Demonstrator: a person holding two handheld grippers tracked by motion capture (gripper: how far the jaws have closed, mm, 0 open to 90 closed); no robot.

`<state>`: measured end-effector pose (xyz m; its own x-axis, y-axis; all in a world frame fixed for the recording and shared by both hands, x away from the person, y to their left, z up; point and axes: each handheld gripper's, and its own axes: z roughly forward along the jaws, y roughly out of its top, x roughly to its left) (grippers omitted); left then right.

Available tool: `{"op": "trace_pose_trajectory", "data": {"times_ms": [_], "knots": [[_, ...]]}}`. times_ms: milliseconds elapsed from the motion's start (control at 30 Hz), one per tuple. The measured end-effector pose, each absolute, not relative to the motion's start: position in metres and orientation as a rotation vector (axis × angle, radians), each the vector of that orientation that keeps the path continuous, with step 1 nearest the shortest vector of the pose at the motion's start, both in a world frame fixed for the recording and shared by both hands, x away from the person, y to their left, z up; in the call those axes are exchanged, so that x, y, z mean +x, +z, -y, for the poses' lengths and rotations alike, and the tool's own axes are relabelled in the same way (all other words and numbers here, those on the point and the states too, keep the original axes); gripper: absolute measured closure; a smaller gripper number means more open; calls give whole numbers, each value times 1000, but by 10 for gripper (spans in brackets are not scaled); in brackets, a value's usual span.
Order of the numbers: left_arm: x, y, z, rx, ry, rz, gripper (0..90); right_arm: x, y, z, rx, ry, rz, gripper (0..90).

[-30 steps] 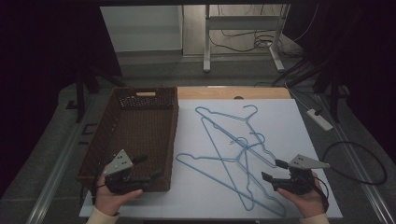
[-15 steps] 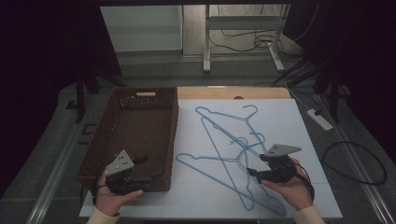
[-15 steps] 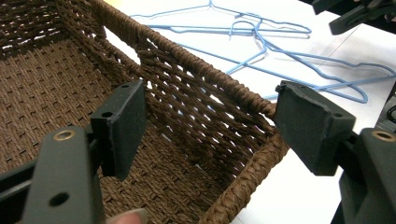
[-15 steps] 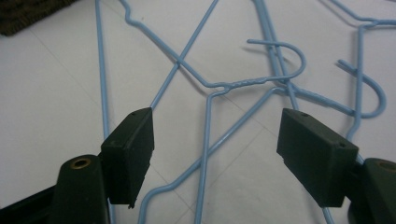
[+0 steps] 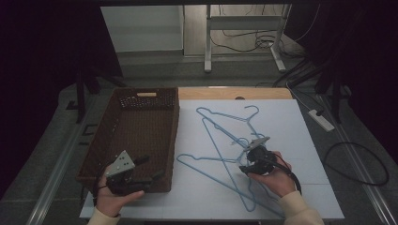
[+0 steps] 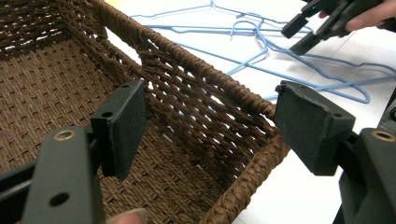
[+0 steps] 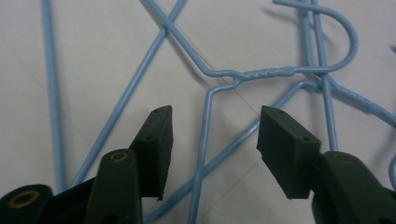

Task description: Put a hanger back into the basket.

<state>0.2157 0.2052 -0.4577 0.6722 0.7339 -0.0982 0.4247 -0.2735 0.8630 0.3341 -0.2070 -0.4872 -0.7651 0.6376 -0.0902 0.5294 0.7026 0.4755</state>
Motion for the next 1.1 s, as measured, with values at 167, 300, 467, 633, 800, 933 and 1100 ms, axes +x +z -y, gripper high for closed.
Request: {"op": "trace_pose_trajectory", "data": {"times_ms": [167,300,467,633,800,933,1100], "knots": [[215,-456,-206,1905,413,-905,273,340,-498,193,880,513,-2686,590],[214,-455,-207,1902,415,-905,274,341,-499,189,881,492,-2689,708],[214,-454,-206,1908,419,-907,275,343,-500,189,927,512,-2710,845],[213,-453,-205,1908,423,-904,276,340,-498,192,921,556,-2698,872],[212,-451,-204,1909,430,-902,276,333,-490,198,906,659,-2679,875],[211,-450,-203,1912,441,-896,277,326,-482,204,884,730,-2680,876],[210,-448,-202,1907,449,-890,282,316,-469,216,827,842,-2674,878]]}}
